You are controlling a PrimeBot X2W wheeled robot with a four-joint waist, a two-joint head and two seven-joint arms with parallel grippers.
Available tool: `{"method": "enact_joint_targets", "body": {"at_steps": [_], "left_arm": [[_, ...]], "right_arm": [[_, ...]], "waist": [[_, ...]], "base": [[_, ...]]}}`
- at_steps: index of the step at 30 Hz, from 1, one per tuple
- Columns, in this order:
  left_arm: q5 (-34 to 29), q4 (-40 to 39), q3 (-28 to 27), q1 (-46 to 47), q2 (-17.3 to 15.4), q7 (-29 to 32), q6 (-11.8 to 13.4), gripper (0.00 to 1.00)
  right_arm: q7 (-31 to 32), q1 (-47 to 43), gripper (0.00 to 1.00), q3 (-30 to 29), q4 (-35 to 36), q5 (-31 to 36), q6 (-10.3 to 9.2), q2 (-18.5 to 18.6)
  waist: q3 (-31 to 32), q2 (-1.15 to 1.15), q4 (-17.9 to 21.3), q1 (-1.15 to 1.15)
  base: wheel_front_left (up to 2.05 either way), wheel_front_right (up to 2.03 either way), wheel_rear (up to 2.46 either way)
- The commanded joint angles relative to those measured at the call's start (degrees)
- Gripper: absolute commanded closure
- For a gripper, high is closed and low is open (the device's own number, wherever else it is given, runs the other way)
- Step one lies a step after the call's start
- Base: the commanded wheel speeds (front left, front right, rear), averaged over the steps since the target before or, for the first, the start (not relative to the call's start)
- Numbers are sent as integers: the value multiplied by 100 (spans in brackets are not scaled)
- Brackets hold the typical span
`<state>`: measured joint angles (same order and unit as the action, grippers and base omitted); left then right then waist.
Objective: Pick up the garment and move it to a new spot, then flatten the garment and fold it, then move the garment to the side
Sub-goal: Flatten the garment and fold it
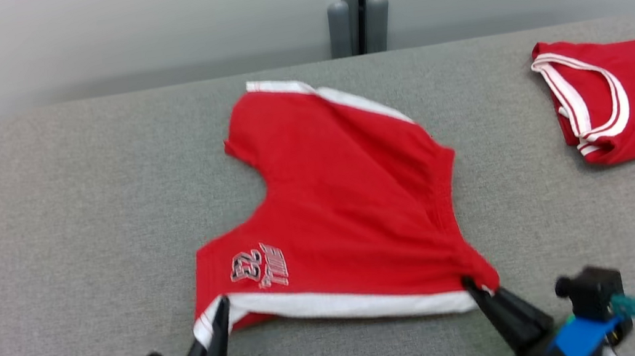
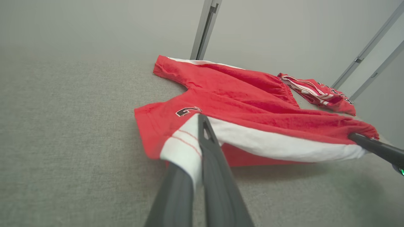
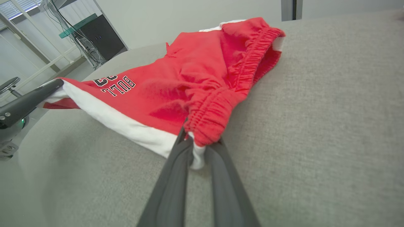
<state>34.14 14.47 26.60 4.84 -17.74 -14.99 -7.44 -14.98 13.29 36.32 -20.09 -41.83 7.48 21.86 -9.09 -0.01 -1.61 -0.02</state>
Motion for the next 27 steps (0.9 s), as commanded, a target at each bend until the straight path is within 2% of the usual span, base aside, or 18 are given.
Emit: {"method": "enact_joint_targets", "body": {"at_steps": [1, 9, 14, 18, 27], "left_arm": [[-59, -101, -17, -238, -15, -26, -7, 100], [-170, -479, -23, -1006, -78, -26, -7, 100], [-203, -505, -99, -1020, -87, -26, -6, 100], [-277, -544, -58, -540, -264, -26, -7, 100], [-98, -629, -57, 1019, -886, 288, -7, 100]], "right_arm": [[-26, -343, 100, -106, 134, 86, 2, 73], [317, -1580, 100, -573, 891, 301, 3, 76], [486, -1789, 100, -859, 1242, 468, 2, -85], [565, -1461, 100, -1124, 1542, 665, 3, -327], [721, -559, 100, -1627, 1527, 869, 2, -843]], "waist": [[106, 1, 12, 2], [224, 1, -25, 2], [149, 1, 21, 2], [17, 1, 95, 2], [-479, 1, 371, 2]], "base": [[0, 0, 0], [0, 0, 0], [0, 0, 0], [0, 0, 0], [0, 0, 0]]}}
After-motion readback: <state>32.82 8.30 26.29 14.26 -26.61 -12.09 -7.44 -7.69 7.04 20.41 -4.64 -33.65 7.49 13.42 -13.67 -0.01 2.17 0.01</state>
